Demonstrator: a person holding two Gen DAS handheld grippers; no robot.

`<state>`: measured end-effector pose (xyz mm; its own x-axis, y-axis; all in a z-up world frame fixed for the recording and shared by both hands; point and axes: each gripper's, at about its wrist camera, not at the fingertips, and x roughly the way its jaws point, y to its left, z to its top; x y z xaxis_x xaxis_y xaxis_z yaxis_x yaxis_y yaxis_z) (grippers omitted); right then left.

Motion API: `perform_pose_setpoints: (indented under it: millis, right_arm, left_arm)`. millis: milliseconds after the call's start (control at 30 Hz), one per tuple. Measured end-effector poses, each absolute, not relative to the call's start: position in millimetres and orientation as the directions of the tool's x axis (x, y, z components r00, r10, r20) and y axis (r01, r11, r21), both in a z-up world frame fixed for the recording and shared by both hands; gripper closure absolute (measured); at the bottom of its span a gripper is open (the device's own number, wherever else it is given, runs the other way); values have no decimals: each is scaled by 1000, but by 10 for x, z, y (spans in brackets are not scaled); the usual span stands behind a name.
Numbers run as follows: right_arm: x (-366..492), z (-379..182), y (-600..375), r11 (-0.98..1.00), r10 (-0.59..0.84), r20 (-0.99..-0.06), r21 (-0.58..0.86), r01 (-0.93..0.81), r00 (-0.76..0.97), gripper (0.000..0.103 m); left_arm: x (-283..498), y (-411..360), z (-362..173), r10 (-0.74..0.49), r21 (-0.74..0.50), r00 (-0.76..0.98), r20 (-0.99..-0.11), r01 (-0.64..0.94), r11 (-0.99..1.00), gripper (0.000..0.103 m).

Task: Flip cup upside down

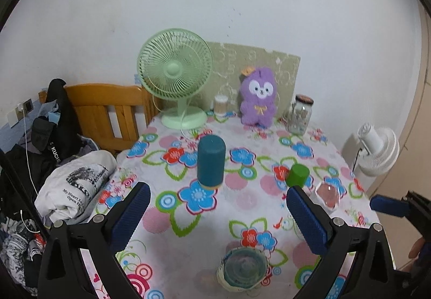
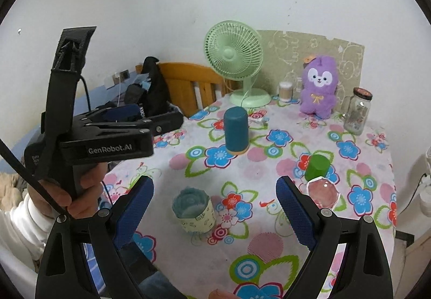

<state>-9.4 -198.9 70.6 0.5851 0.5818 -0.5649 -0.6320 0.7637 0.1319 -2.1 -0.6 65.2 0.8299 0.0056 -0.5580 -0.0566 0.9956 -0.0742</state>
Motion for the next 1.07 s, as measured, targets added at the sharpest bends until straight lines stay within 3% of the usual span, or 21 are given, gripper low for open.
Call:
perform_pose_setpoints:
  millis: [500, 1067]
  right_arm:
    - [-254, 884, -2076, 857, 488, -423, 67, -511, 763, 0]
    - [-197, 859, -2069, 871, 468, -419, 69, -487, 778, 0]
  left_arm:
    - [-120, 159, 690, 66, -69, 883, -464, -110, 991, 0]
    - [-105, 141, 669, 66, -54, 896, -438, -99, 994, 0]
